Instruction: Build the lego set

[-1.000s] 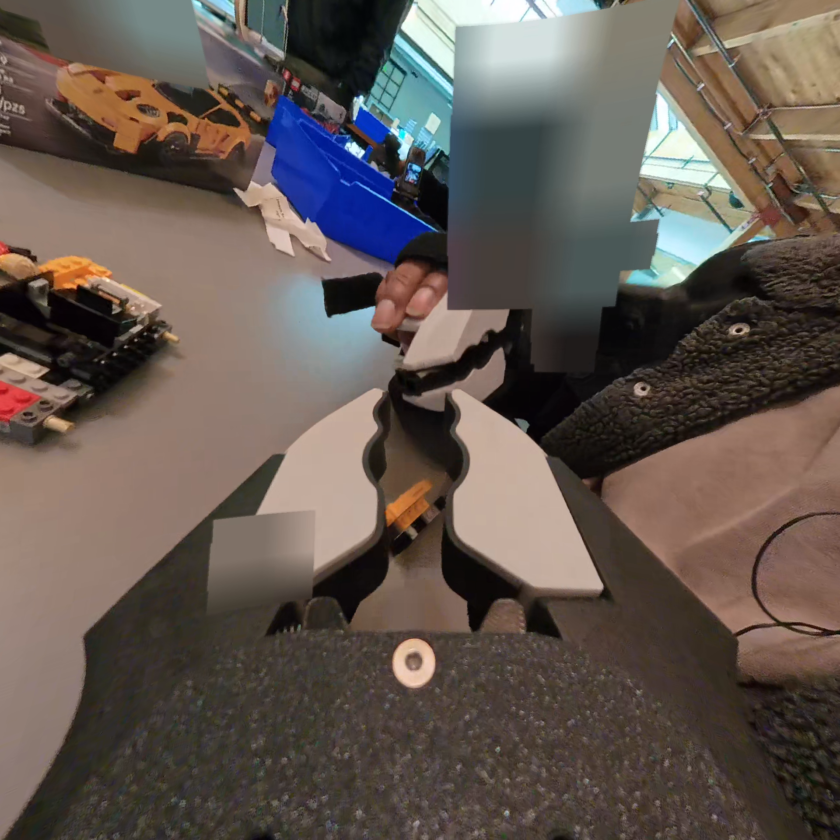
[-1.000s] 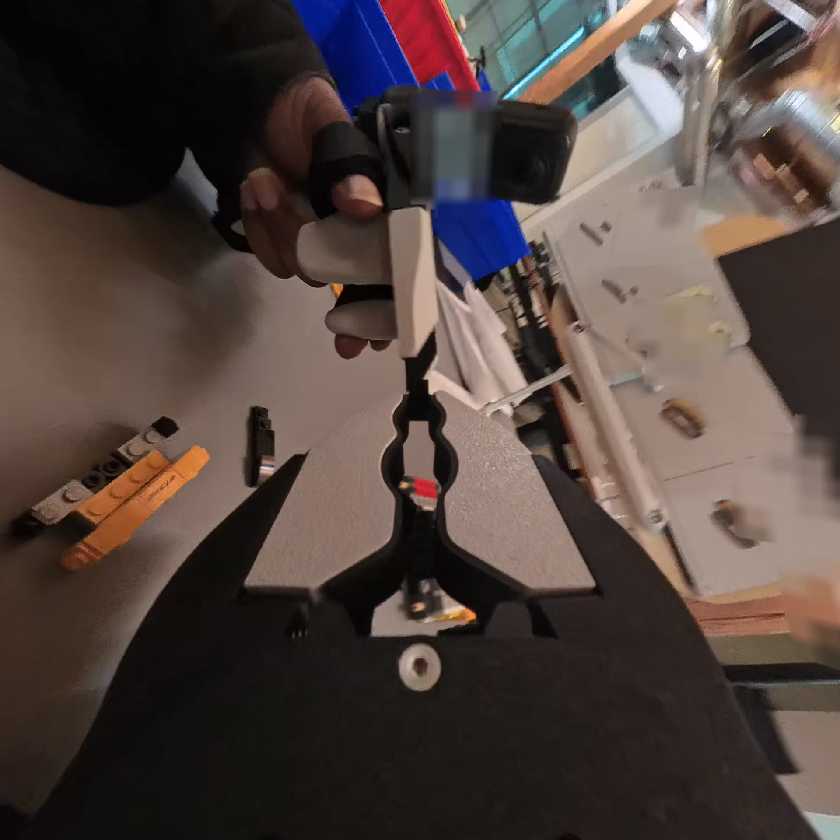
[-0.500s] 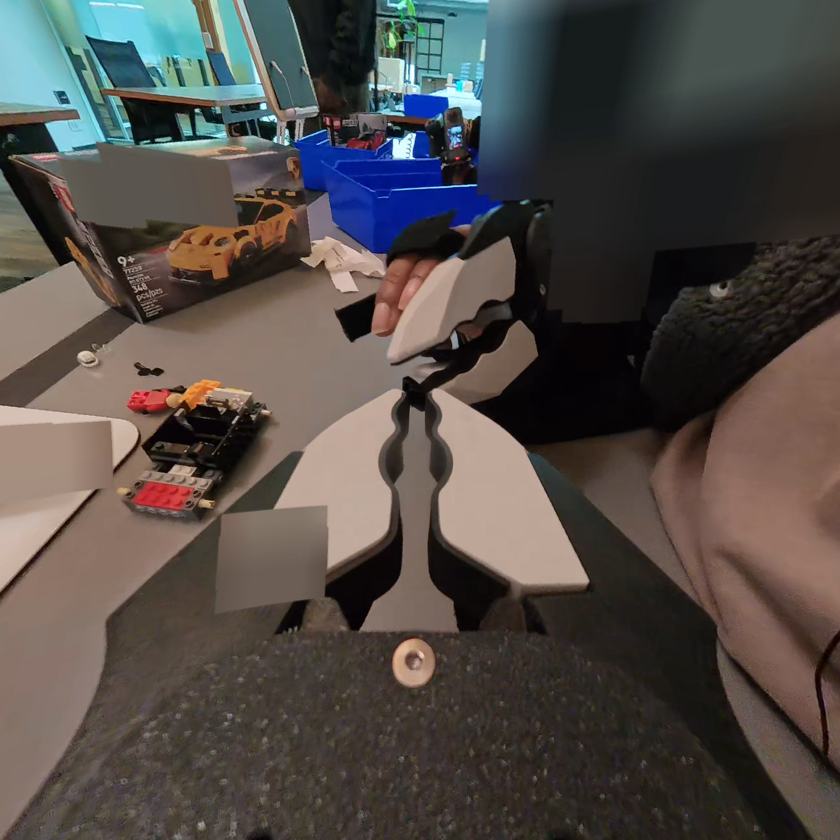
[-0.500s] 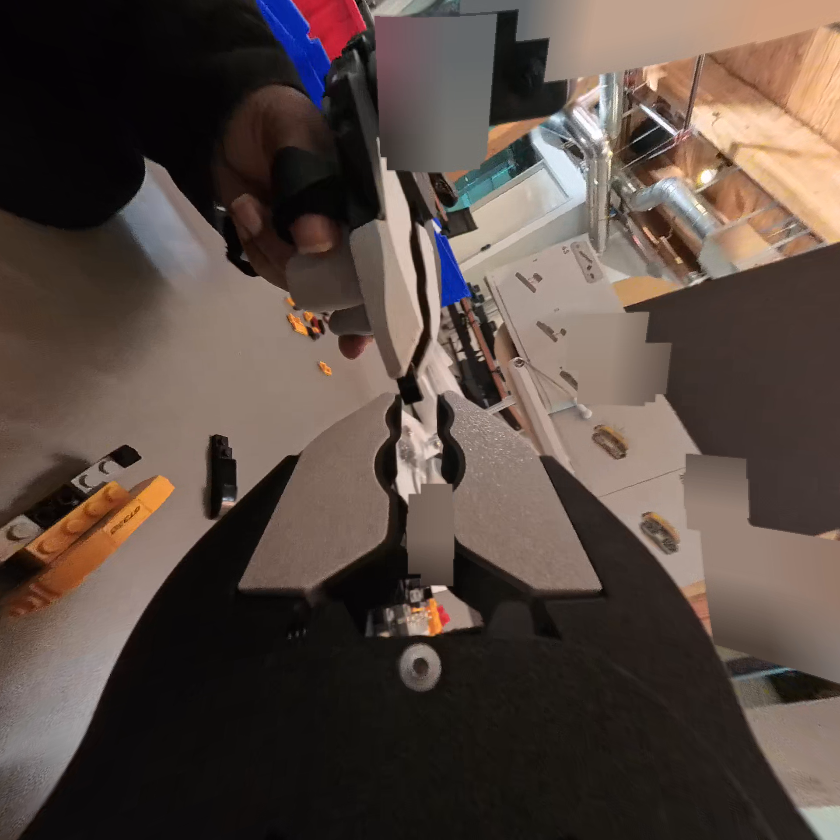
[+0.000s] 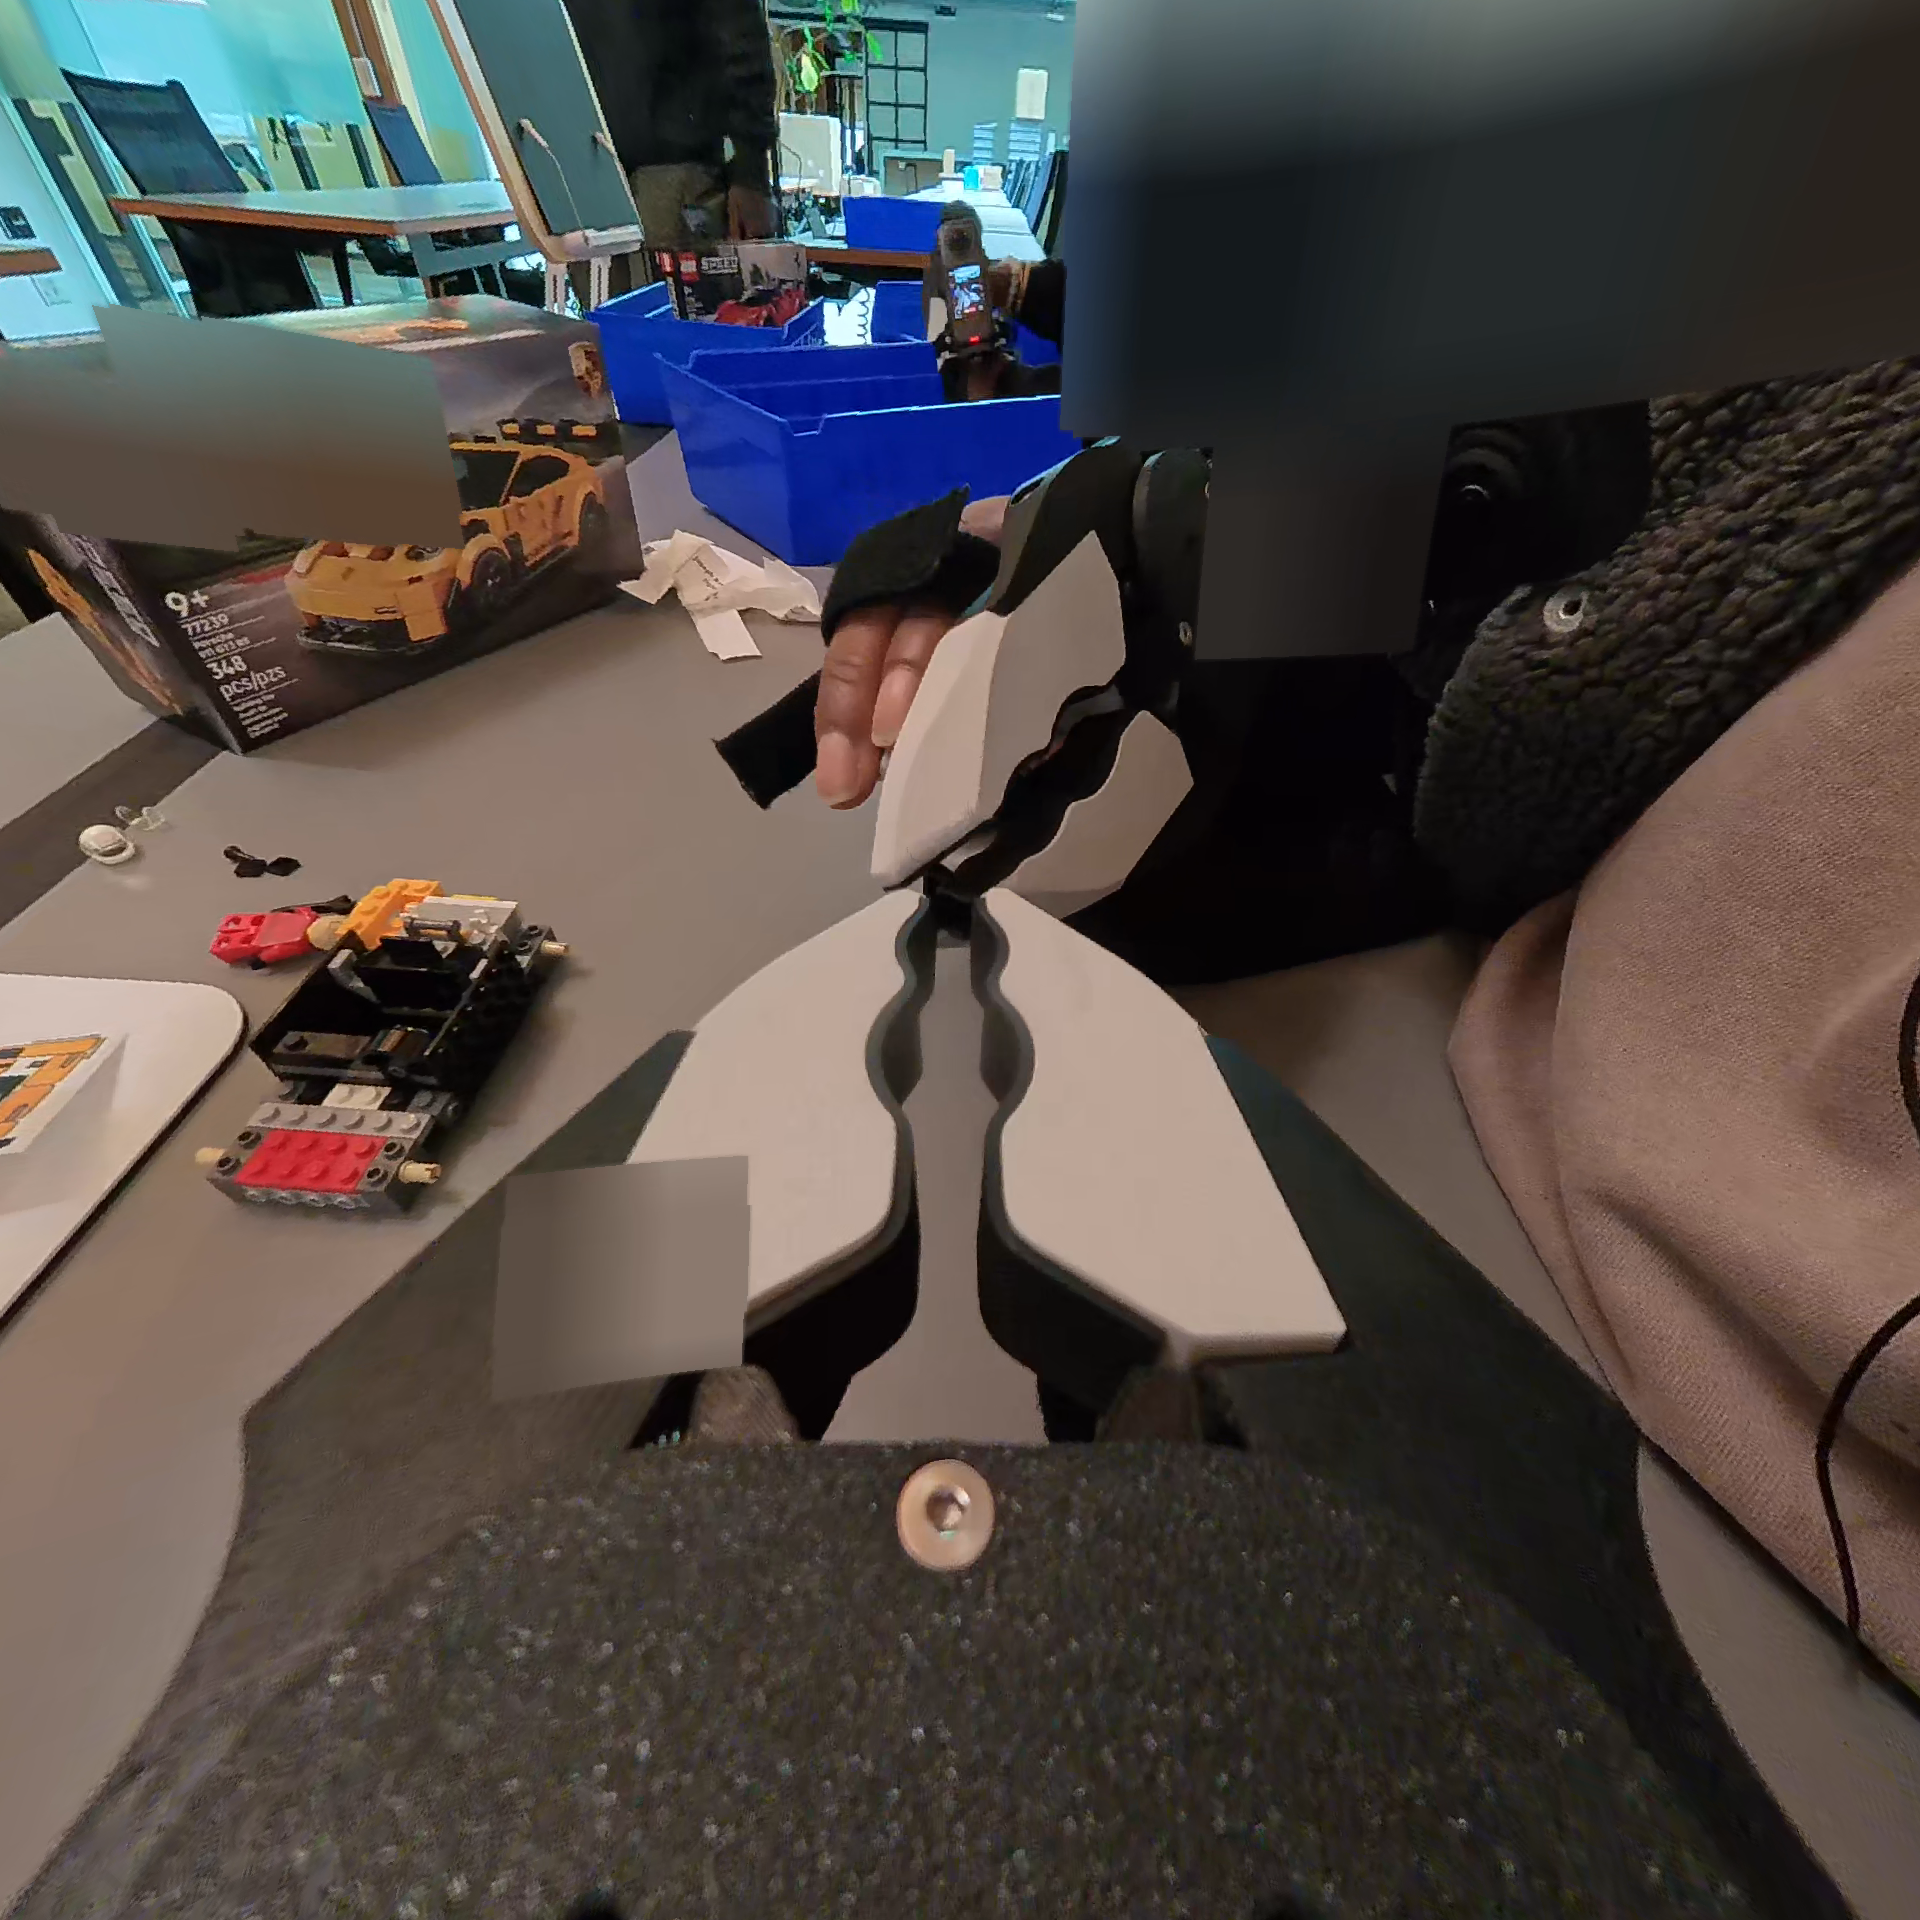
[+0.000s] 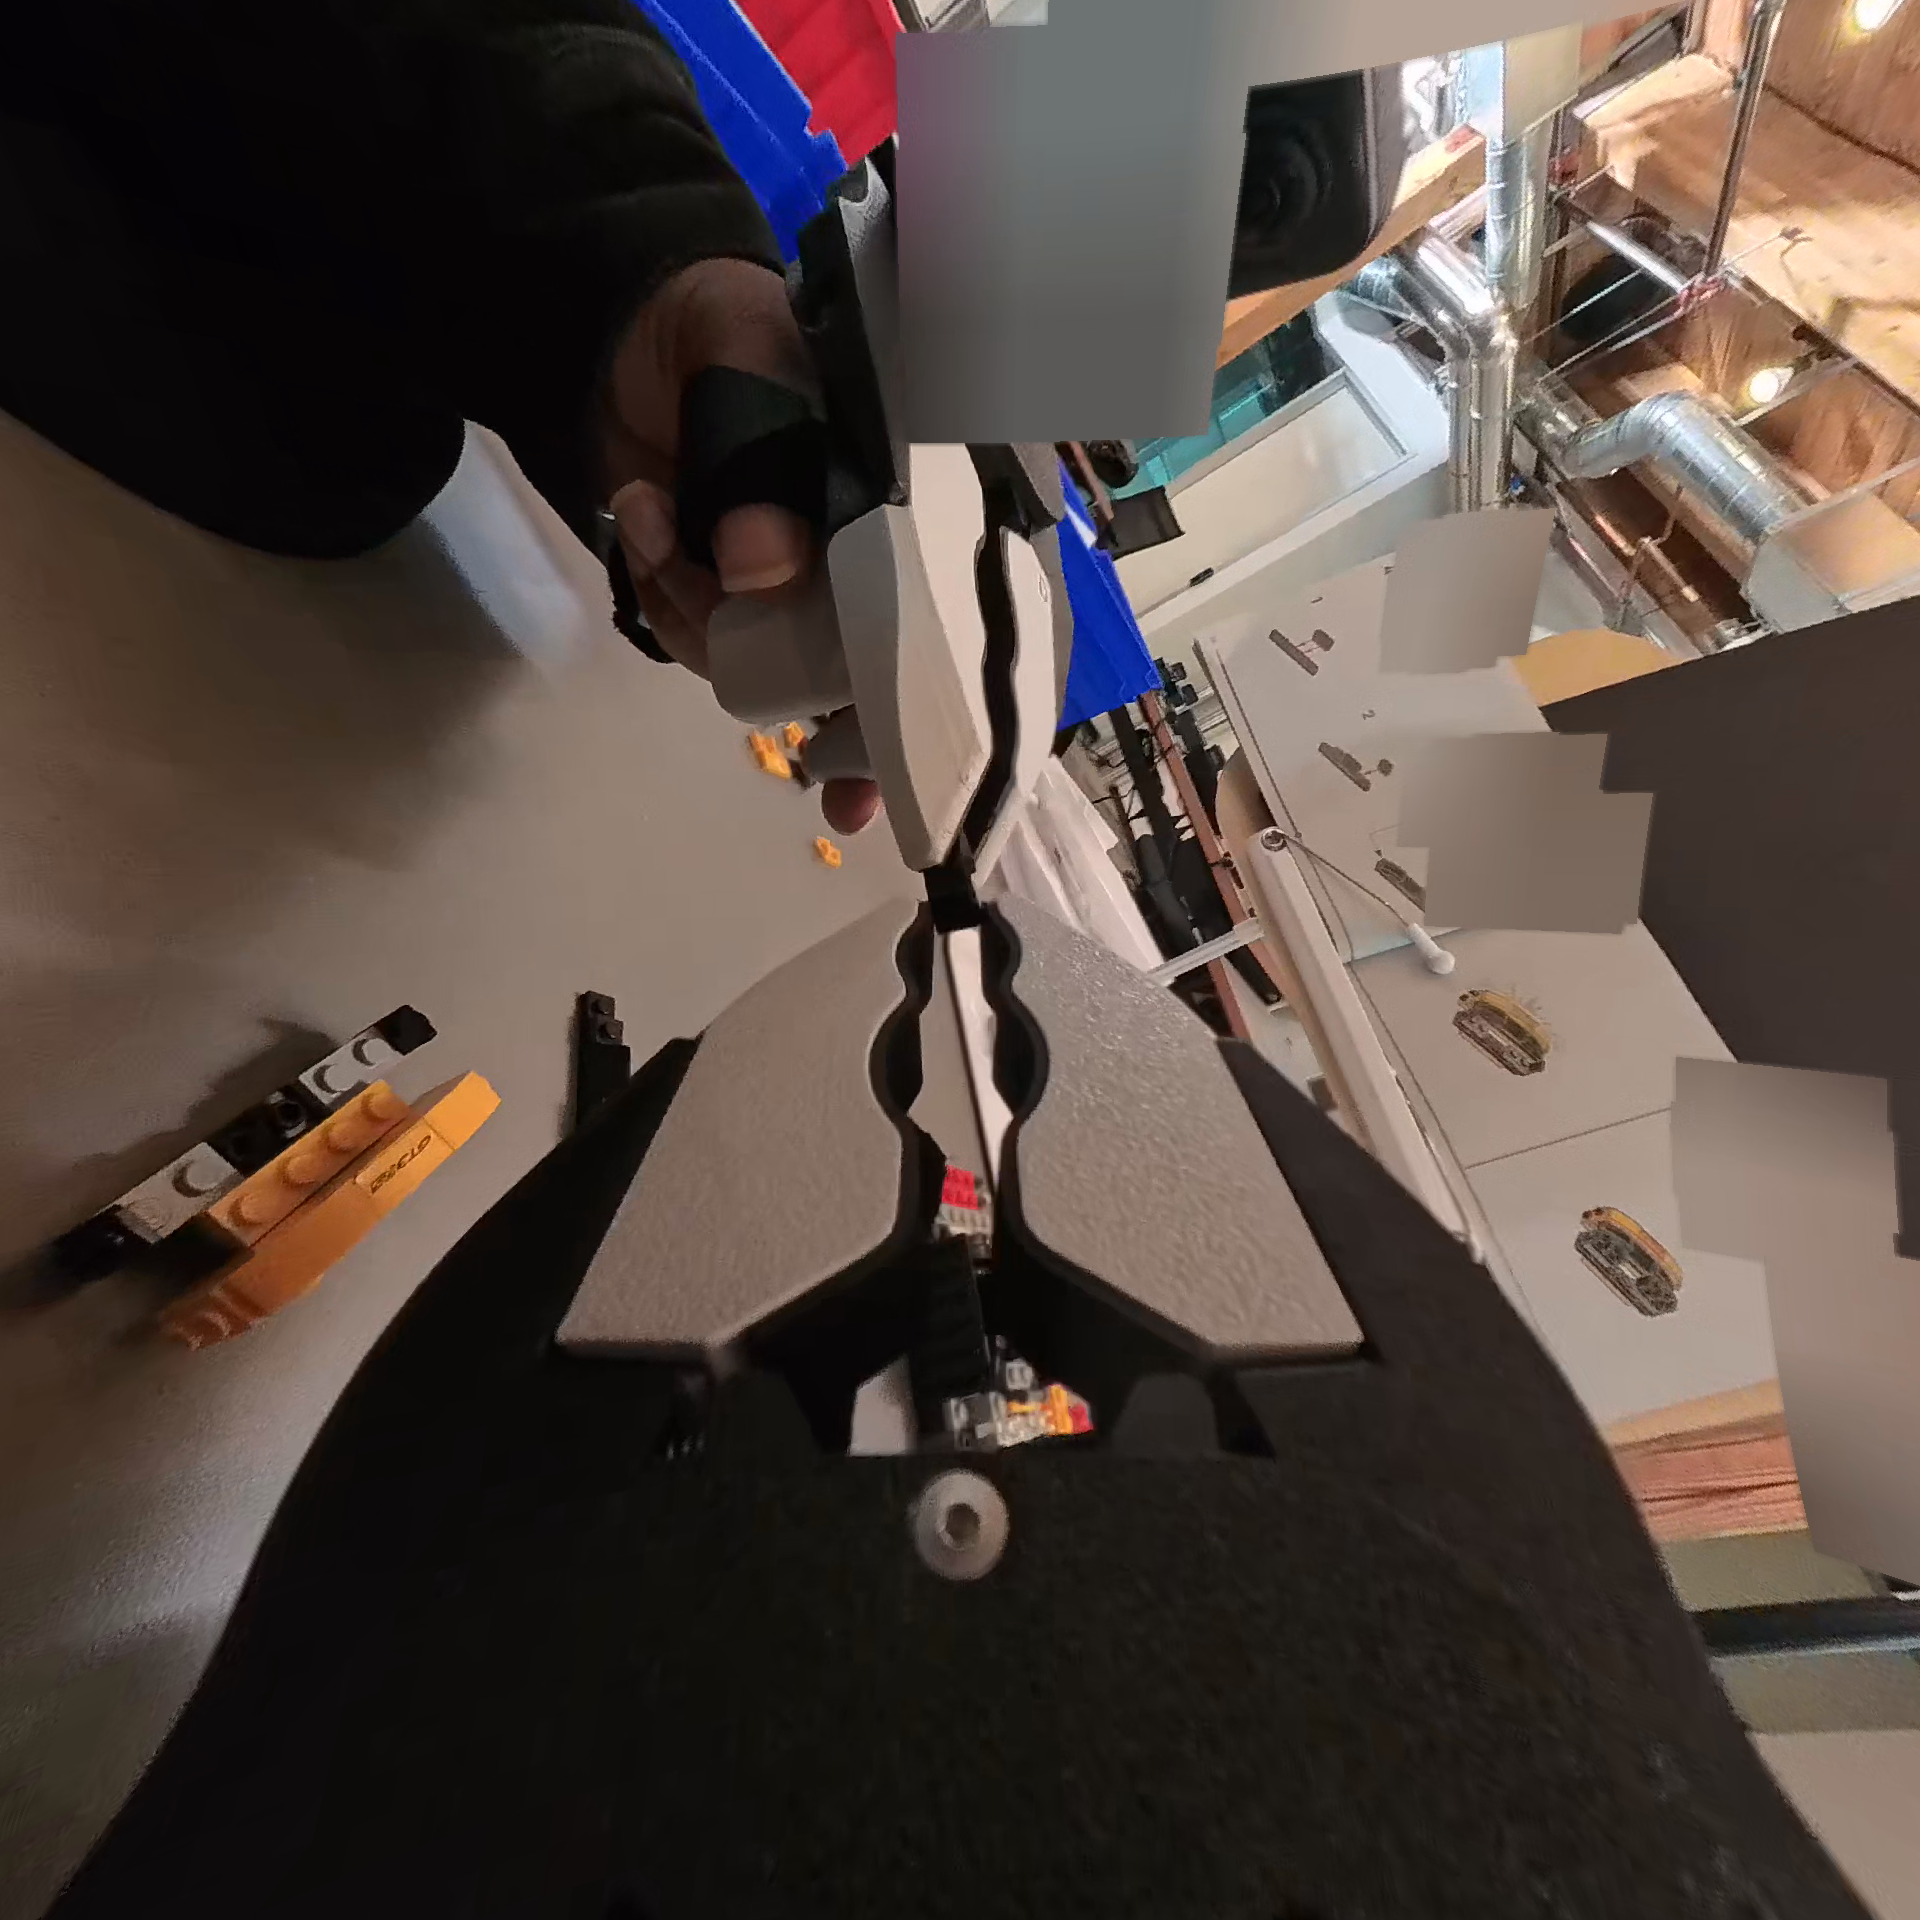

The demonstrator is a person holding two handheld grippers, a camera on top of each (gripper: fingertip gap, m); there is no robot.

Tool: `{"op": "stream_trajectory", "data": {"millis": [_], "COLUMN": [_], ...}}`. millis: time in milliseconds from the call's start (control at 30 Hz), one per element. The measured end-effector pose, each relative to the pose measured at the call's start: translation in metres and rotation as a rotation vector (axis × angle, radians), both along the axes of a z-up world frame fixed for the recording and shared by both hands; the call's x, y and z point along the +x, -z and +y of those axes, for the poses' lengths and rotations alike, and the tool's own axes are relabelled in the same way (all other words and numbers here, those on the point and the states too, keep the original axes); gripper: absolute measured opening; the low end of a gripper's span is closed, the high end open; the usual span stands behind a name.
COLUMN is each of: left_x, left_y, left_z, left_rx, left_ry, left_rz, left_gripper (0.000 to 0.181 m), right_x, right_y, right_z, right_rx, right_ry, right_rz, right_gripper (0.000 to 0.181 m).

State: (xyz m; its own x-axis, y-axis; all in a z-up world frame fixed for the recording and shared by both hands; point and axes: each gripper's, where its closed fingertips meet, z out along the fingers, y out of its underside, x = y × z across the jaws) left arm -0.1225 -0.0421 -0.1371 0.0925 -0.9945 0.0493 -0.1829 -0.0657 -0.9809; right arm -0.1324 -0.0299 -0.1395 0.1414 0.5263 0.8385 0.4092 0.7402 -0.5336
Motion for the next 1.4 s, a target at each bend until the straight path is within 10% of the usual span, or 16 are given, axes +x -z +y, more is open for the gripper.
{"op": "stream_trajectory", "data": {"millis": [333, 567, 933, 1400], "left_x": [-0.008, -0.006, -0.038, -0.031], "left_y": [0.018, 0.045, 0.068, 0.095], "left_z": [0.009, 0.005, 0.026, 0.016], "left_rx": [0.445, 0.643, 0.091, -0.023], "left_ry": [-0.097, -0.064, -0.103, -0.046], "left_rz": [0.284, 0.540, 0.404, 0.460], "left_gripper": [0.017, 0.008, 0.008, 0.008], "right_x": [0.000, 0.000, 0.007, 0.018], "right_y": [0.028, 0.048, 0.091, 0.117], "right_z": [-0.001, -0.008, 0.005, 0.017], "right_rx": [-0.651, -0.755, -0.939, -0.926], "right_ry": [-0.034, 0.009, 0.058, -0.009], "right_rz": [-0.063, -0.206, -0.430, -0.794], "right_gripper": [0.008, 0.008, 0.019, 0.014]}}
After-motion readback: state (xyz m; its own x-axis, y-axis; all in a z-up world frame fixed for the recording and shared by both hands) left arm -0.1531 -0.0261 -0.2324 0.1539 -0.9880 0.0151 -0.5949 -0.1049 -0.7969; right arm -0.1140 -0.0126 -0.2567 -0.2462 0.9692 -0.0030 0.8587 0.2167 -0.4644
